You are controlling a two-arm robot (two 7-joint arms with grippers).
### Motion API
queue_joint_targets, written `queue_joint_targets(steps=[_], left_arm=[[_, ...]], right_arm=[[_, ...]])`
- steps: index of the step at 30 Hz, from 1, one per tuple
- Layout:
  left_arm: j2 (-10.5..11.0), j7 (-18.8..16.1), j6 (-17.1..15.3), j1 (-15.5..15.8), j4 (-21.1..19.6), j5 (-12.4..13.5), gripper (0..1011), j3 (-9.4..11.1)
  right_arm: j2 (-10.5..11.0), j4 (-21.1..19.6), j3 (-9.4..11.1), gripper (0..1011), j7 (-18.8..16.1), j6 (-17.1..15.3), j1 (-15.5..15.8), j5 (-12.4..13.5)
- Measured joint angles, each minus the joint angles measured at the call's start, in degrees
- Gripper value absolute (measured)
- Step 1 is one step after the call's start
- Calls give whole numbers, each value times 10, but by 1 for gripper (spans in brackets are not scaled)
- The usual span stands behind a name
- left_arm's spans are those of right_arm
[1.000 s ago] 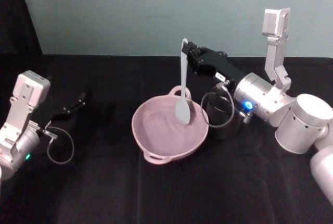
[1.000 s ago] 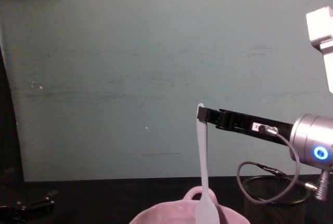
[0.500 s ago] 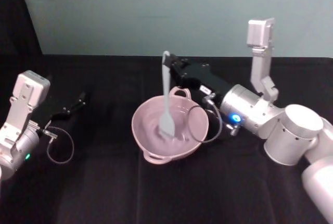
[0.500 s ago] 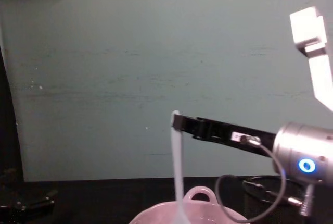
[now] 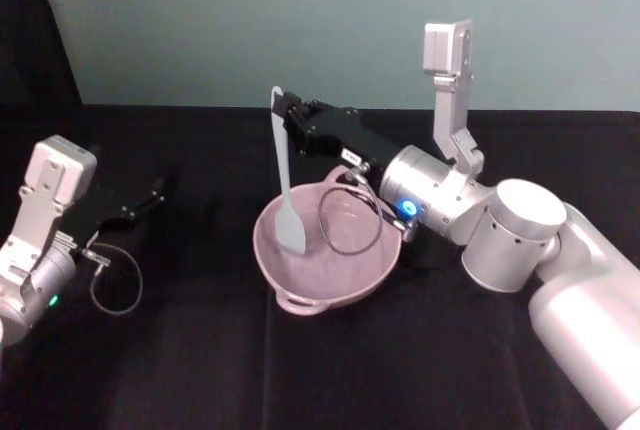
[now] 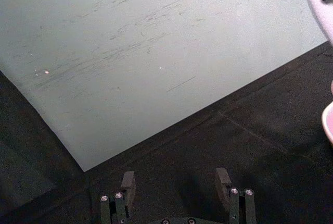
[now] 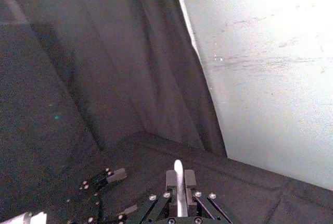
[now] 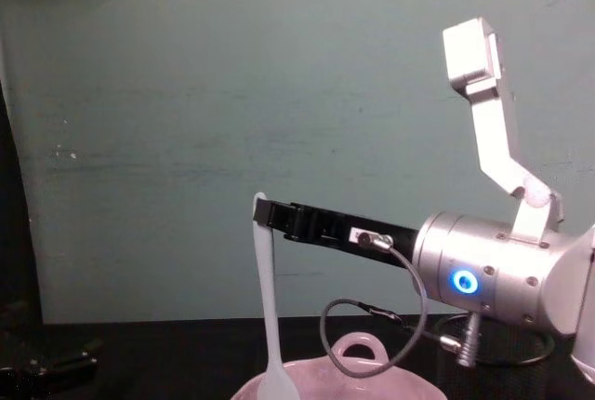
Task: Use the one hand to pick up the spoon and stir the clear water in the bowl.
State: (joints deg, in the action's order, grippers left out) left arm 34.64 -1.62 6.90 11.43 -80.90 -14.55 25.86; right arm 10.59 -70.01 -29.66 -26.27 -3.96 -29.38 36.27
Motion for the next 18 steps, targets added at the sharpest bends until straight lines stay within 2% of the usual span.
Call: queue_joint_targets(steps=[4,10,15,18], left_arm=[[0,0,0,0,0,0,1011,0],[0,0,0,0,0,0,1011,0],[0,0,0,0,0,0,1011,0],[0,0,0,0,0,0,1012,0]], right_arm=[[-11,30,2,95,1,9,-17,-4],[-12,49,16,95,8,15,-25,-8],[2,43,33,95,16,11,-20,-8],[15,25,44,95,24,4,-9,-7]])
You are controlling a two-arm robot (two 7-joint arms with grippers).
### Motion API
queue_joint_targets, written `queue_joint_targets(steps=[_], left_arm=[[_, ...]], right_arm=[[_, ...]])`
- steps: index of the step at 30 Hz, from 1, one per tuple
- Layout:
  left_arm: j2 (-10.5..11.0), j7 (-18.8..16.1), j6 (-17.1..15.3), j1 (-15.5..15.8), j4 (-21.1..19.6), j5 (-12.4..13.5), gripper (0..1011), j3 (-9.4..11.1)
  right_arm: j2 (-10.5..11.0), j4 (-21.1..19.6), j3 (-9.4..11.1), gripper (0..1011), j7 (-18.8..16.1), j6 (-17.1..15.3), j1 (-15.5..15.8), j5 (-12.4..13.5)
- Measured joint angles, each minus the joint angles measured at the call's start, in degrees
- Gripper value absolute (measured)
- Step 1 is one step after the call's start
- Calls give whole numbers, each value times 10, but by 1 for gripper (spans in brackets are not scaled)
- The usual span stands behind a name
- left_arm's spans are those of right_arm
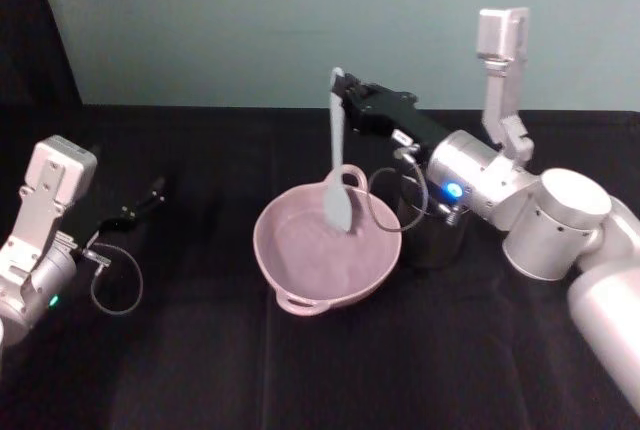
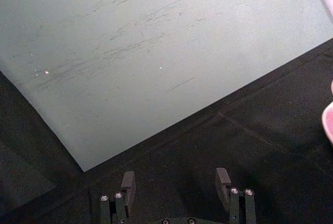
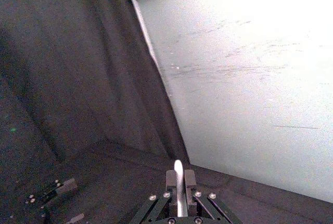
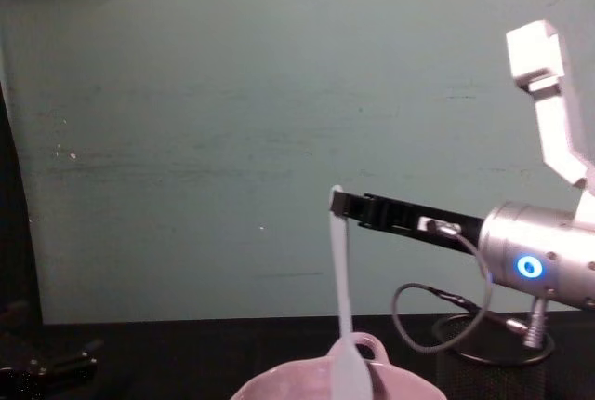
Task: Use the one hand to pick up the spoon and stir the clear water in the bowl.
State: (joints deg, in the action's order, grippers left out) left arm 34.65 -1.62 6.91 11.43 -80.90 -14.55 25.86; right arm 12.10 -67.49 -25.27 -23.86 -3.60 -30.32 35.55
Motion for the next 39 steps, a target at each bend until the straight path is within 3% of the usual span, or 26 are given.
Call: queue_joint_targets(steps=[8,16,23,31,39], left_arm=[[0,0,0,0,0,0,1011,0],[0,0,0,0,0,0,1011,0],[0,0,0,0,0,0,1011,0],[0,0,0,0,0,0,1011,0],[0,0,0,0,0,0,1011,0]], right_arm=[[23,-62,14,95,8,-11,32,5],[30,-97,16,95,11,-16,45,13],[45,-153,25,95,19,-17,54,20],[80,-229,55,95,32,-13,66,31],[114,-256,88,95,47,-15,81,42]])
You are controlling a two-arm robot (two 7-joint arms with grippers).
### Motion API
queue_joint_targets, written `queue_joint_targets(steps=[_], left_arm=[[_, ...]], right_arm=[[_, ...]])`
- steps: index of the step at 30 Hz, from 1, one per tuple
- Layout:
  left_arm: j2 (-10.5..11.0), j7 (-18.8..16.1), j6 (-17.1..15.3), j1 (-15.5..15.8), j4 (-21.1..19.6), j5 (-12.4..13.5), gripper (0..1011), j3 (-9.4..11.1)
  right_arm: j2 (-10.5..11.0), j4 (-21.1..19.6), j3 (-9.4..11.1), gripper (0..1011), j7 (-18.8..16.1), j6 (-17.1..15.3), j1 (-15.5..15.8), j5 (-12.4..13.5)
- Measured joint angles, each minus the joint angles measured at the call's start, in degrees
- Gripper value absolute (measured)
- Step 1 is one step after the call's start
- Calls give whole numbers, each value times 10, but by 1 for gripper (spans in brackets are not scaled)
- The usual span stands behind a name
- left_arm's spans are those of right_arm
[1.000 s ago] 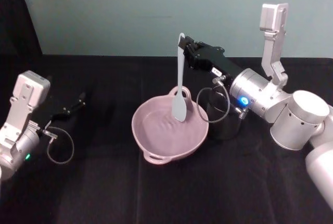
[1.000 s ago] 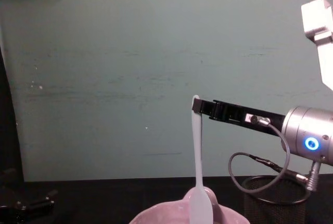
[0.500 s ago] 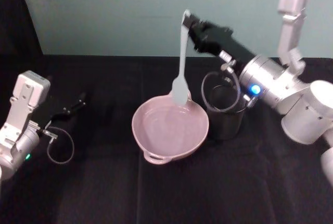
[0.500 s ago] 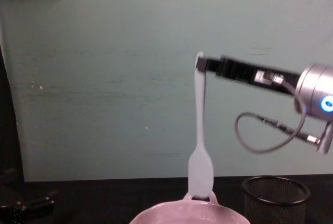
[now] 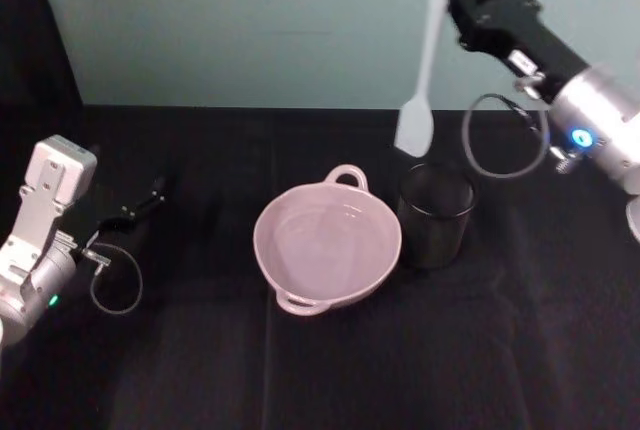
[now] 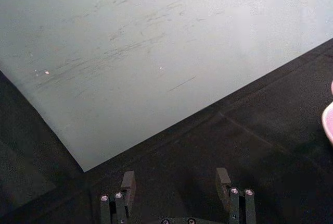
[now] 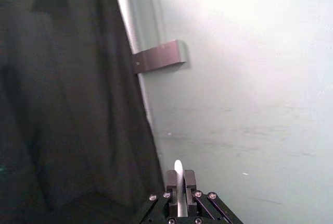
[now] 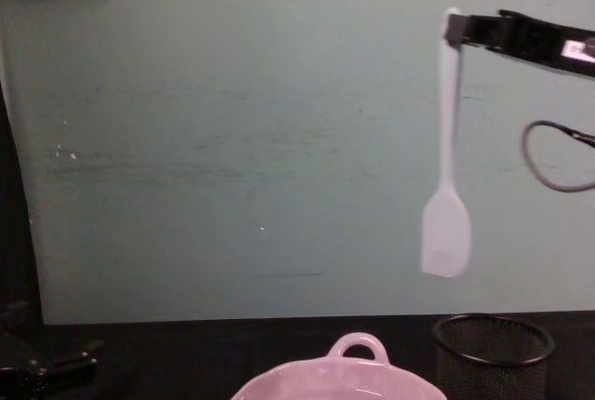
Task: Use the one hand to pick up the spoon and stir the clear water in the bowl.
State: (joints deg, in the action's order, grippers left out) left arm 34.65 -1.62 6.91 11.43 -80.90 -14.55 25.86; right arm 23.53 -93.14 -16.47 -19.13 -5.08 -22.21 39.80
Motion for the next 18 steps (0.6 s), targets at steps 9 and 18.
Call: queue_joint_targets(steps=[9,18], left_arm=[[0,0,0,0,0,0,1011,0],[0,0,0,0,0,0,1011,0]], right_arm=[[13,32,21,95,3,4,18,20],[4,74,24,95,-3,9,35,45]])
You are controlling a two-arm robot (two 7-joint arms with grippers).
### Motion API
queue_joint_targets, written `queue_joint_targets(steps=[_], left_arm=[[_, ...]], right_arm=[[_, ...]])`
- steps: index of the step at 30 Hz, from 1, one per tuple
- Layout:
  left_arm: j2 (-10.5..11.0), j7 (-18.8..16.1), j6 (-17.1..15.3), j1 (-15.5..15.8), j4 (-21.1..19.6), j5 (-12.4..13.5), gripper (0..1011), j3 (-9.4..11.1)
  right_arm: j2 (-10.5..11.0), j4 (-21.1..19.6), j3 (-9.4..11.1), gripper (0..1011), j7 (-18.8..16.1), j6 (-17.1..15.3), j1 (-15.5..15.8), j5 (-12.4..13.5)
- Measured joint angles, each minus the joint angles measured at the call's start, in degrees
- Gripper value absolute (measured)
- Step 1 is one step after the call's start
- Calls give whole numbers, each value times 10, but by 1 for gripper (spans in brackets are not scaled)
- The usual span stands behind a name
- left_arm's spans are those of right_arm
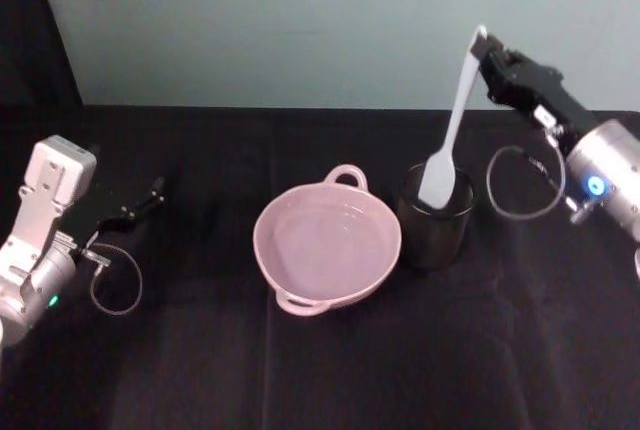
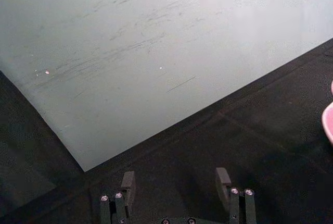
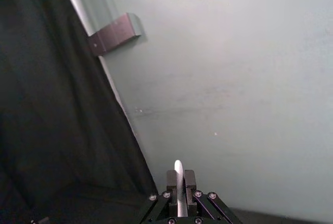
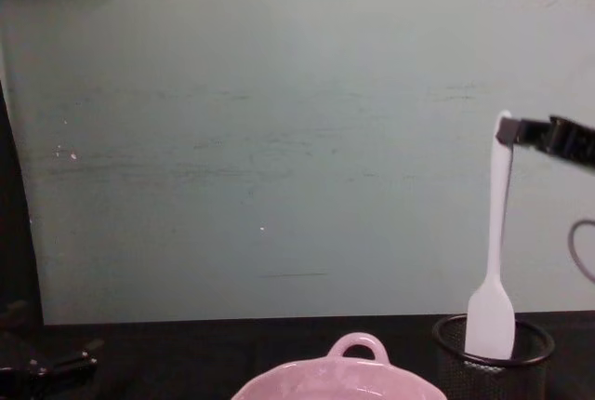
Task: Use the one hand to pick up the spoon and stir the clear water in the bowl.
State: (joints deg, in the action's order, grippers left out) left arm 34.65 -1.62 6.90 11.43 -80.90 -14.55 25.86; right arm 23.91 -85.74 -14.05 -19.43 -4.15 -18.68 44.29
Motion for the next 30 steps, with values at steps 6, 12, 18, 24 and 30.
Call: queue_joint_targets(steps=[6,12,18,24,30], left_arm=[[0,0,0,0,0,0,1011,0],[0,0,0,0,0,0,1011,0],[0,0,0,0,0,0,1011,0],[0,0,0,0,0,0,1011,0],[0,0,0,0,0,0,1011,0]], right_arm=[[-15,32,11,96,-9,1,16,46],[-28,59,23,95,-19,-7,29,100],[-40,80,38,95,-22,-18,38,155],[-42,87,44,95,-20,-21,43,181],[-38,90,41,110,-7,-21,47,191]])
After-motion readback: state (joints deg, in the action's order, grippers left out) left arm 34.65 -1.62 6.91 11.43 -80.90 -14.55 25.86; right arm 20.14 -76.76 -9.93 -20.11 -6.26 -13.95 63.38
